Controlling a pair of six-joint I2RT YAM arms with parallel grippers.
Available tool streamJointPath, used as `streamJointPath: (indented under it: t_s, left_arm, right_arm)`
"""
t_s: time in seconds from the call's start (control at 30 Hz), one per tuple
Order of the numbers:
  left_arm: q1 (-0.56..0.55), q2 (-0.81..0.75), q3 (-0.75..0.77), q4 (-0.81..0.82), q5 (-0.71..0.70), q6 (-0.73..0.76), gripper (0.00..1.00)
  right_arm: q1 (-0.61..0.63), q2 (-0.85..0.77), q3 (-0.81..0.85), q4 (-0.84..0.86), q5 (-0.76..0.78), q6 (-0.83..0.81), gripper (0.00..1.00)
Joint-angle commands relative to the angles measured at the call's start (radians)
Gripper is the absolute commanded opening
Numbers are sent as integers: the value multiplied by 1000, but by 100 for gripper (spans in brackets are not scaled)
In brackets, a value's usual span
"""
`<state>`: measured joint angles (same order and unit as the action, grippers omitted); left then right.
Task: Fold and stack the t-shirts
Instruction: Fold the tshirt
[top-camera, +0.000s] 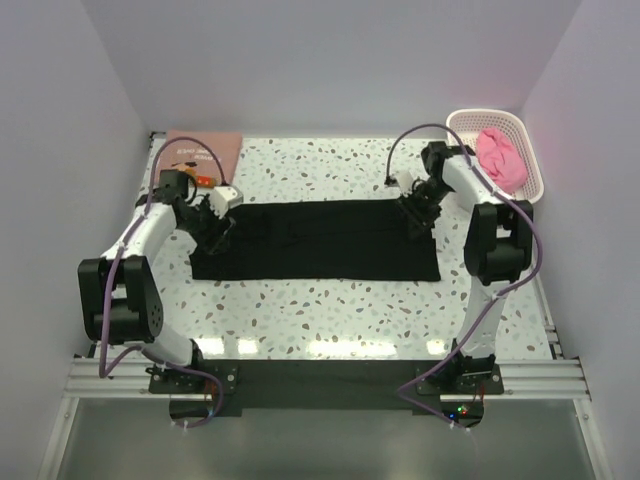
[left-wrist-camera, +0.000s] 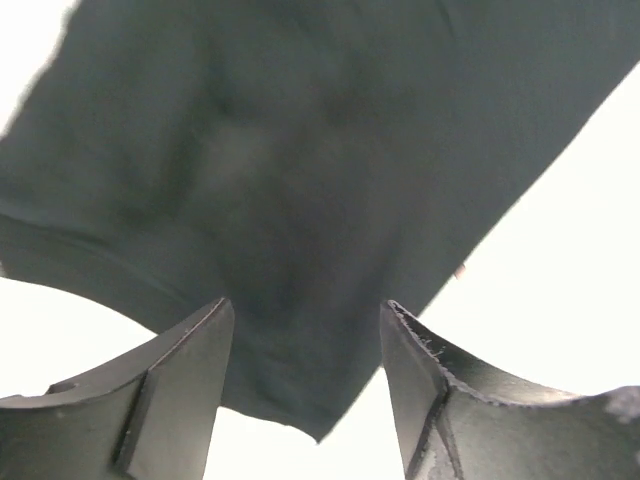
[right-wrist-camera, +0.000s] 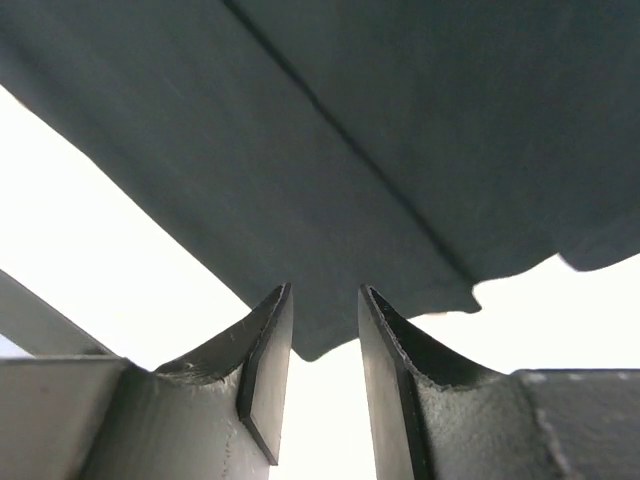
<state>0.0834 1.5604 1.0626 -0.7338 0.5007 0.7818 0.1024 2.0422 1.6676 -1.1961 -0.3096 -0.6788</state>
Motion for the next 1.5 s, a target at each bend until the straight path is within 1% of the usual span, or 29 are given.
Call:
streamJointPath:
  t_s: [0.0, 0.03, 0.07, 0.1, 0.17, 0.2, 0.23, 0.27, 0.3, 0.33, 0.37, 0.4, 0.43, 0.47, 0.5, 0.53, 0.67, 0.73, 0.87, 1.0, 1.13, 1.37, 1.4, 1.47]
  left_arm:
    - [-28, -3, 80, 143, 29, -82, 67]
    - [-30, -14, 74, 171, 47, -94, 68]
    - [-31, -20, 47, 200, 59, -116, 68]
    - [-39, -28, 28, 253, 76, -119, 69]
    - [-50, -60, -24, 321, 145, -121, 69]
    - [-63, -77, -86, 408, 160, -124, 70]
    - [-71, -118, -123, 460, 167, -127, 70]
    - [-74, -138, -191, 508, 157, -130, 71]
    - [-114, -157, -220, 599, 150, -131, 72]
    - [-129, -183, -246, 640, 124, -130, 74]
    - [-146, -194, -271, 680, 107, -131, 76]
    - [-172, -200, -311, 753, 93, -122, 76]
    - [-186, -207, -326, 776, 72, -113, 76]
    - [-198, -209, -361, 807, 58, -108, 76]
    - [-218, -209, -377, 876, 38, -116, 76]
    - [-224, -204, -388, 901, 18, -121, 76]
    - [-249, -157, -383, 944, 2, -139, 75]
    - [-254, -131, -375, 944, -2, -139, 74]
    - [-270, -106, -369, 965, -25, -145, 73]
    - [-284, -71, -360, 979, -47, -141, 72]
    - [-289, -36, -346, 1004, -92, -142, 72]
    - [-290, 18, -299, 1001, -117, -128, 71]
    - [-290, 23, -296, 999, -117, -128, 69]
    - [-290, 26, -282, 988, -125, -127, 61]
  right_arm:
    - [40, -46, 84, 14, -166, 94, 38]
    - [55, -65, 84, 51, -184, 123, 38]
    - [72, -74, 77, 93, -198, 186, 38]
    - [113, -80, 72, 180, -232, 220, 39]
    - [155, -62, 89, 252, -273, 321, 39]
    - [198, -50, 102, 310, -296, 352, 38]
    - [216, -31, 119, 340, -322, 386, 38]
    - [235, 5, 157, 364, -338, 439, 38]
    - [271, 30, 179, 413, -345, 464, 38]
    - [287, 48, 198, 446, -353, 488, 38]
    - [301, 65, 225, 479, -352, 545, 41]
    - [327, 97, 231, 566, -352, 571, 43]
    - [339, 110, 234, 619, -342, 603, 47]
    - [348, 127, 239, 666, -341, 660, 48]
    - [367, 159, 244, 749, -336, 671, 48]
    - [375, 183, 251, 786, -332, 718, 49]
    - [413, 300, 372, 834, -342, 795, 49]
    - [430, 344, 394, 871, -347, 837, 49]
    - [450, 383, 391, 917, -347, 881, 48]
    - [467, 400, 374, 941, -341, 887, 47]
    - [471, 417, 379, 943, -345, 895, 46]
    - [484, 437, 379, 915, -335, 871, 45]
    - [485, 441, 380, 906, -333, 863, 45]
    - [487, 444, 382, 896, -329, 843, 45]
